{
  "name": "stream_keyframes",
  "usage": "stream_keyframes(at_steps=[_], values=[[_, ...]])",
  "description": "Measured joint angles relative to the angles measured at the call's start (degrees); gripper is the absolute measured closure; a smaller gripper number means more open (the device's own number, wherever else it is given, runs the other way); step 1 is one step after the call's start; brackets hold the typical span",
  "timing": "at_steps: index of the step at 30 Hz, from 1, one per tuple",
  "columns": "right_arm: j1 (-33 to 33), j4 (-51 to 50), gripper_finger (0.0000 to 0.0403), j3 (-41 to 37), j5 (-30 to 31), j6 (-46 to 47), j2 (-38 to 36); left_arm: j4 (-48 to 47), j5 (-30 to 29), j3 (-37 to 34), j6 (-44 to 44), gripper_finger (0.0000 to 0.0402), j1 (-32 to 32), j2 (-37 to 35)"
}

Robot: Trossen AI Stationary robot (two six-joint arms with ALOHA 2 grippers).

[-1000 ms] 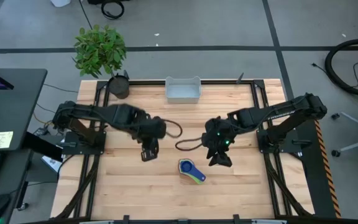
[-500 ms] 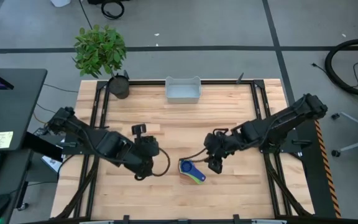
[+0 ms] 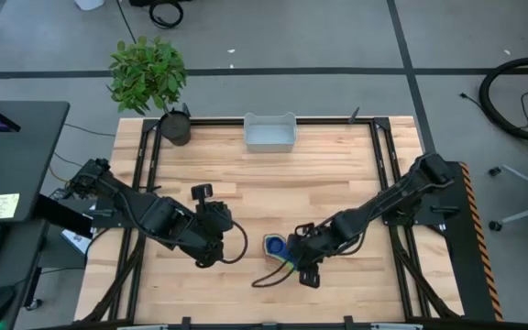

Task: Nest measuring cups in basket
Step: Put the stacked measuring cups into the gray bin

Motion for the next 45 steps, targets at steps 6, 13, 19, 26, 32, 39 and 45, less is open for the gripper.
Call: stream_keyframes(at_steps=[6, 13, 19, 26, 32, 39, 45], values=[[-0.9, 0.9, 0.0242, 4.1, -8.7, -2.9, 2.4, 0.0, 0.0, 0.0, 0.3, 0.0273, 0.2, 0.0], [-1.7, 2.6, 0.0245, 6.1, -9.2, -5.8, 1.9, 0.0, 0.0, 0.0, 0.0, 0.0273, 0.2, 0.0], [-2.0, 3.7, 0.0244, 6.1, -9.6, -7.1, 2.4, 0.1, 0.0, 0.0, 0.0, 0.0273, 0.2, 0.0], [-2.7, 4.5, 0.0233, 6.1, -9.3, -6.9, 2.5, 0.1, 0.1, 0.0, 0.0, 0.0273, 0.2, 0.0], [-3.1, 3.5, 0.0183, 6.1, -8.9, -7.0, 2.5, 0.2, 0.4, 0.0, 0.0, 0.0273, 0.2, 0.0], [-3.4, -3.3, 0.0150, 6.1, -0.5, -1.1, 2.5, 0.2, 0.5, 0.0, 0.0, 0.0273, 0.2, 0.0], [-3.4, -3.7, 0.0162, 6.1, 1.2, 8.3, 2.5, 0.2, 0.5, 0.0, 0.0, 0.0273, 0.2, 0.0]])
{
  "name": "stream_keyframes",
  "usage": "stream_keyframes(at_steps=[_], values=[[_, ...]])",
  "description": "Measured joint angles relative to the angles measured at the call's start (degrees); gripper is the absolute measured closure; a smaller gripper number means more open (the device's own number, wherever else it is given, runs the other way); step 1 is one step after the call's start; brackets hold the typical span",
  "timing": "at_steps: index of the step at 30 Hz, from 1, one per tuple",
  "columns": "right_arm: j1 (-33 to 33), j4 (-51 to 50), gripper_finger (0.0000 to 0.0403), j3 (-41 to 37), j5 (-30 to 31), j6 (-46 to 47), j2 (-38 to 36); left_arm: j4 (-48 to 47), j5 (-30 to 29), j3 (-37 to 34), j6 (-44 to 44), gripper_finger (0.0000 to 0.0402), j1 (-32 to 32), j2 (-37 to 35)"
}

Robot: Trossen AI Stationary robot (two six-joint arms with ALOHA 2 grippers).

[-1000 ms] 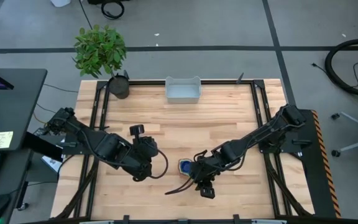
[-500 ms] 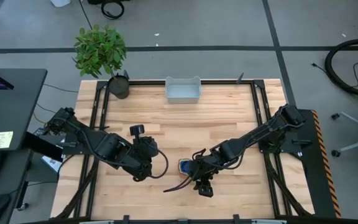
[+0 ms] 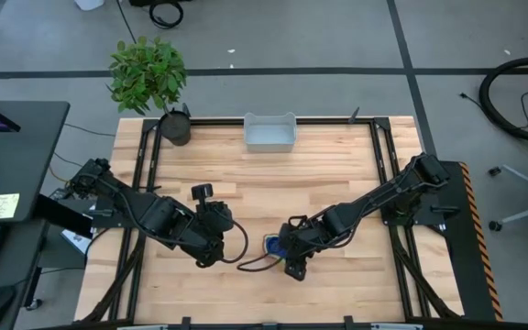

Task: Nest measuring cups in basket
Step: Put the stacked measuring cups into the gray bin

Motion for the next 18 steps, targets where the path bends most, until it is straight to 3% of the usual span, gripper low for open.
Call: stream_keyframes(at_steps=[10, 18], values=[[0.7, 1.0, 0.0165, 0.0, 1.4, 1.8, 1.9, 0.0, 0.0, 0.0, 0.0, 0.0273, -0.1, 0.0], [0.3, 1.5, 0.0165, 0.0, -6.5, 2.1, 6.3, -0.3, 0.1, 0.0, 0.0, 0.0273, -0.4, -0.1]])
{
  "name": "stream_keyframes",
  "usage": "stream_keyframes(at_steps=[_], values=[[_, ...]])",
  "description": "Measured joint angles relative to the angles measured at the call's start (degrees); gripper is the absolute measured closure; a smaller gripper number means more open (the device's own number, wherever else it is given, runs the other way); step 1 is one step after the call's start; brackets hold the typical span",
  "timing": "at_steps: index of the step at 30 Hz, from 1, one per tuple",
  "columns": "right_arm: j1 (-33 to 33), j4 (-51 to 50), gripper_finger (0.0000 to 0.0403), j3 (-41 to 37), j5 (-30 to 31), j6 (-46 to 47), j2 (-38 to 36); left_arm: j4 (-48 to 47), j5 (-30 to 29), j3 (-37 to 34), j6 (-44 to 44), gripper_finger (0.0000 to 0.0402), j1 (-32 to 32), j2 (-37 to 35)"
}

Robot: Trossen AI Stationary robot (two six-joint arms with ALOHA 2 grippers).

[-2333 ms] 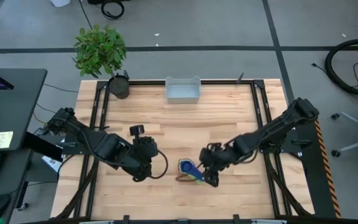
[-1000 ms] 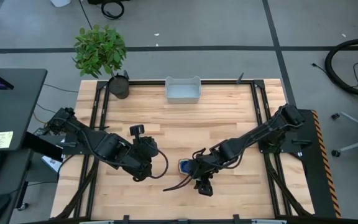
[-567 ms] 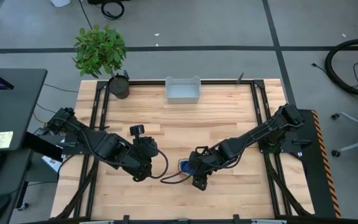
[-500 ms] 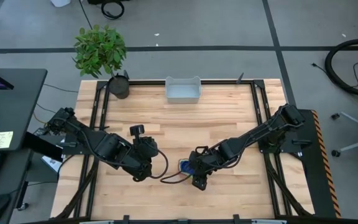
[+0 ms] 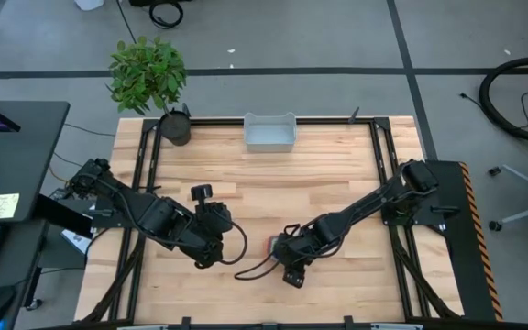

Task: Nest measuring cups in basket
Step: Put the stacked measuring cups into the gray bin

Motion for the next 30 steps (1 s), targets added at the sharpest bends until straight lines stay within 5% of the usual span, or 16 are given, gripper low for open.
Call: stream_keyframes(at_steps=[17, 30], values=[[-1.1, 0.2, 0.0168, 0.0, -2.6, -1.3, 0.9, 0.1, 0.0, 0.0, 0.0, 0.0273, 0.0, 0.0], [-1.2, 0.6, 0.0209, 0.0, -3.2, -4.0, 0.9, 0.2, 0.0, 0.0, 0.0, 0.0273, 0.0, 0.0]])
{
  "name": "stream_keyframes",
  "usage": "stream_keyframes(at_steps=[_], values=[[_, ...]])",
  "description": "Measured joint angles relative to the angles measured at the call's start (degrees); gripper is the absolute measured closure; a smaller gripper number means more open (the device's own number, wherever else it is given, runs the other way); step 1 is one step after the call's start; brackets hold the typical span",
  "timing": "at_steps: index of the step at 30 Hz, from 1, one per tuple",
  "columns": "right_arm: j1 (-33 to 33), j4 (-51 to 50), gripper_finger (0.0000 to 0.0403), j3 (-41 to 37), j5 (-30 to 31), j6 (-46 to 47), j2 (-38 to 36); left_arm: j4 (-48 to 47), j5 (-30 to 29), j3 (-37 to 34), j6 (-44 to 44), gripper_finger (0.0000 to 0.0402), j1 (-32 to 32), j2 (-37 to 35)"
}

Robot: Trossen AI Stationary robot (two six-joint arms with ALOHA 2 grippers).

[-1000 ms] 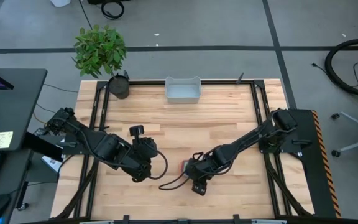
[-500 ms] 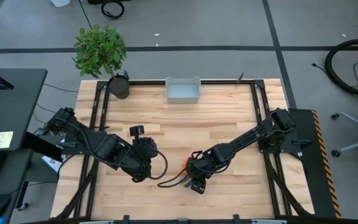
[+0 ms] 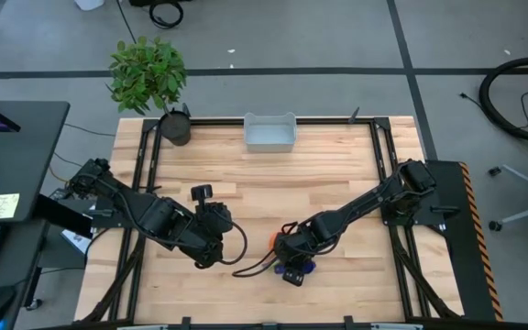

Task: Nest measuring cups in basket
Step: Put the stacked measuring cups into the gray bin

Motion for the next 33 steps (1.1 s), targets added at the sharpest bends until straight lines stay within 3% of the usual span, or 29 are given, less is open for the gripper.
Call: stream_keyframes(at_steps=[3, 8, 11, 13, 26, 33], values=[[-0.1, 0.1, 0.0235, 0.0, -1.4, -0.6, -0.2, 0.0, 0.0, 0.0, 0.0, 0.0273, 0.0, 0.0], [0.1, 0.1, 0.0320, 0.0, -4.1, -1.5, -1.4, 0.0, 0.0, 0.0, 0.0, 0.0273, 0.0, 0.0], [0.5, -0.3, 0.0377, 0.0, -3.5, -3.4, -1.7, -0.1, 0.4, 0.0, 0.0, 0.0273, 0.0, 0.0], [0.7, -0.8, 0.0394, 0.0, -2.1, -5.0, -1.7, 0.0, 0.5, 0.0, 0.0, 0.0273, 0.0, 0.0], [-0.4, -0.5, 0.0380, 0.0, -4.1, -12.6, -1.7, 0.1, 0.5, 0.0, -0.1, 0.0273, 0.0, 0.0], [-0.2, -0.4, 0.0325, 0.0, -4.3, -16.1, -1.7, 0.2, 0.4, 0.0, -0.1, 0.0273, 0.0, 0.0]])
